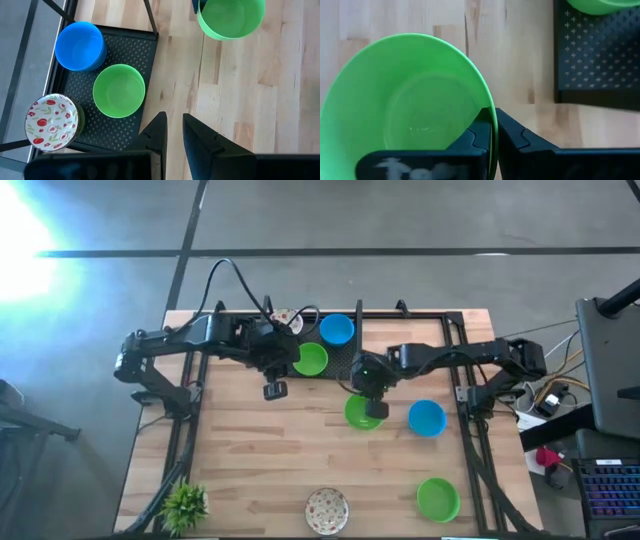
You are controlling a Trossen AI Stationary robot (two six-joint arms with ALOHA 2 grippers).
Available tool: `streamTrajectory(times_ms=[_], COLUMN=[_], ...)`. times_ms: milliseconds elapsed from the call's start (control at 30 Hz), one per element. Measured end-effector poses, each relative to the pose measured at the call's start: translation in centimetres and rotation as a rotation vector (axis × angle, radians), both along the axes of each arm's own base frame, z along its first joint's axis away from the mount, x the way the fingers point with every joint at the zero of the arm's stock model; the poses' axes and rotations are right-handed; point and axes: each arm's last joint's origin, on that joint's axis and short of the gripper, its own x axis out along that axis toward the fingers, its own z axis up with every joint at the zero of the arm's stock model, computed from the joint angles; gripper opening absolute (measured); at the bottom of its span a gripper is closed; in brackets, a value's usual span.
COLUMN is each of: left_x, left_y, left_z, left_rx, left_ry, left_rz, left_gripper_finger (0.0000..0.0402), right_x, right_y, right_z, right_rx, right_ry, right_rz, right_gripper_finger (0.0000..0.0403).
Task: Pick & Place Mini bowls
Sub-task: Stack the top green bowl on top of the green bowl on the shelf
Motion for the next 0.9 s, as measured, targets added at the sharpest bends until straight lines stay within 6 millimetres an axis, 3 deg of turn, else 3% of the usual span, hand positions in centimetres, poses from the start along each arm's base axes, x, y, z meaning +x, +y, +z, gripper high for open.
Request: streamTrajectory(times_ms=[333, 533, 900], left_x=[0.0, 0.0, 0.0], left_y=[0.0, 0.0, 0.0], left_z=[0.0, 0.0, 0.0], left_rx=[0.019, 0.025, 0.033], left_ry=[0.006, 0.008, 0.011], left_rz=[-0.030, -0.040, -0.053], left_gripper_finger=[0.0053, 0.0053, 0.0053], right_x=[1.0, 1.2, -0.9], right_y=[-1.0, -1.5, -1.9], right_z=[0.8, 1.9, 2.2], right_rx=[-0.037, -0.052, -0.018], right_ry=[0.161, 0.152, 0.345], right_rz=[0.109, 0.132, 0.111], right_gripper_finger=[0.0008, 0.0008, 0.0008])
